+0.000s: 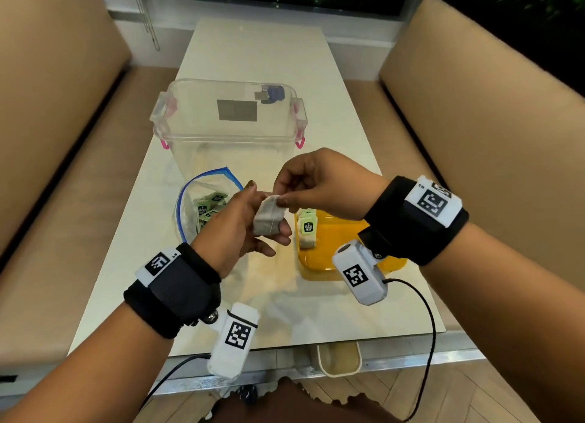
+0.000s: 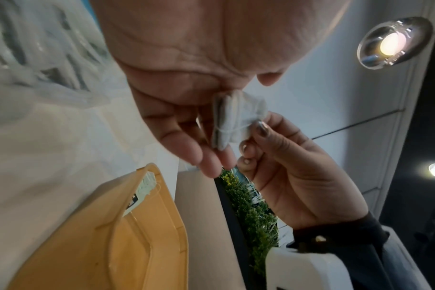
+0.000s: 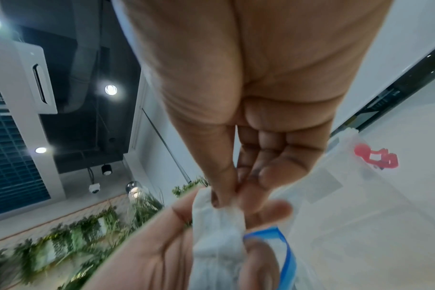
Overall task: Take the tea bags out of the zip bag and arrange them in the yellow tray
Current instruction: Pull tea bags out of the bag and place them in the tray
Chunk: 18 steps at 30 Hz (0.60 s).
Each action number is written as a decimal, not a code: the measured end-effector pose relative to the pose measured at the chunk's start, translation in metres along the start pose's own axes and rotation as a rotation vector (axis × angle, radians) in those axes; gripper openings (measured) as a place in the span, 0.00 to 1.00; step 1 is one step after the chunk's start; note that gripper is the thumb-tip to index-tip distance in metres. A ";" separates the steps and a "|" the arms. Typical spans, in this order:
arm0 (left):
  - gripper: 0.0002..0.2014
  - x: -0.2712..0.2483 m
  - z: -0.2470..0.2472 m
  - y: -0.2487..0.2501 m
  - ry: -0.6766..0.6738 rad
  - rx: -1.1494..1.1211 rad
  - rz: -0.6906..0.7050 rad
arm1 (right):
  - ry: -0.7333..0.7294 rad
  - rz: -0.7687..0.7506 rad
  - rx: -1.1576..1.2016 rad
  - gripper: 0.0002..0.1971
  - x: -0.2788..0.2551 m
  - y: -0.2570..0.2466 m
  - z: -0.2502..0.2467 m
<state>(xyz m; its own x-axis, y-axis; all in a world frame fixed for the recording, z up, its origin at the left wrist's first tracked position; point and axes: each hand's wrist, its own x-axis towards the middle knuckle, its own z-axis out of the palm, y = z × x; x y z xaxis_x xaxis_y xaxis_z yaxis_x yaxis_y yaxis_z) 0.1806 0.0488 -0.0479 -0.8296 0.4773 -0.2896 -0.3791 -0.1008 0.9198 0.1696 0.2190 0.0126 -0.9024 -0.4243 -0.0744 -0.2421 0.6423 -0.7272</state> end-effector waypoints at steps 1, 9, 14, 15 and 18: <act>0.25 -0.001 -0.004 -0.003 -0.007 0.023 0.005 | -0.003 -0.007 0.042 0.03 -0.002 0.000 -0.003; 0.07 0.000 -0.009 -0.012 0.071 0.123 0.120 | 0.015 0.015 0.129 0.06 -0.011 0.017 -0.011; 0.03 0.009 -0.006 -0.021 0.159 0.253 0.249 | 0.072 0.201 0.318 0.11 -0.013 0.030 -0.007; 0.04 0.012 -0.004 -0.023 0.182 0.263 0.263 | 0.060 0.220 0.292 0.10 -0.014 0.032 -0.007; 0.06 0.018 0.000 -0.029 0.206 0.225 0.277 | 0.074 0.223 0.160 0.04 -0.014 0.037 -0.003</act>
<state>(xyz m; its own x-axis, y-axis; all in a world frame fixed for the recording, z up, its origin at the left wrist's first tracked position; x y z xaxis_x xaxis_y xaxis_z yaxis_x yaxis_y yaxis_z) 0.1766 0.0605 -0.0794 -0.9610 0.2722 -0.0492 -0.0502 0.0032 0.9987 0.1723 0.2507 -0.0106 -0.9521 -0.2321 -0.1993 0.0196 0.6036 -0.7970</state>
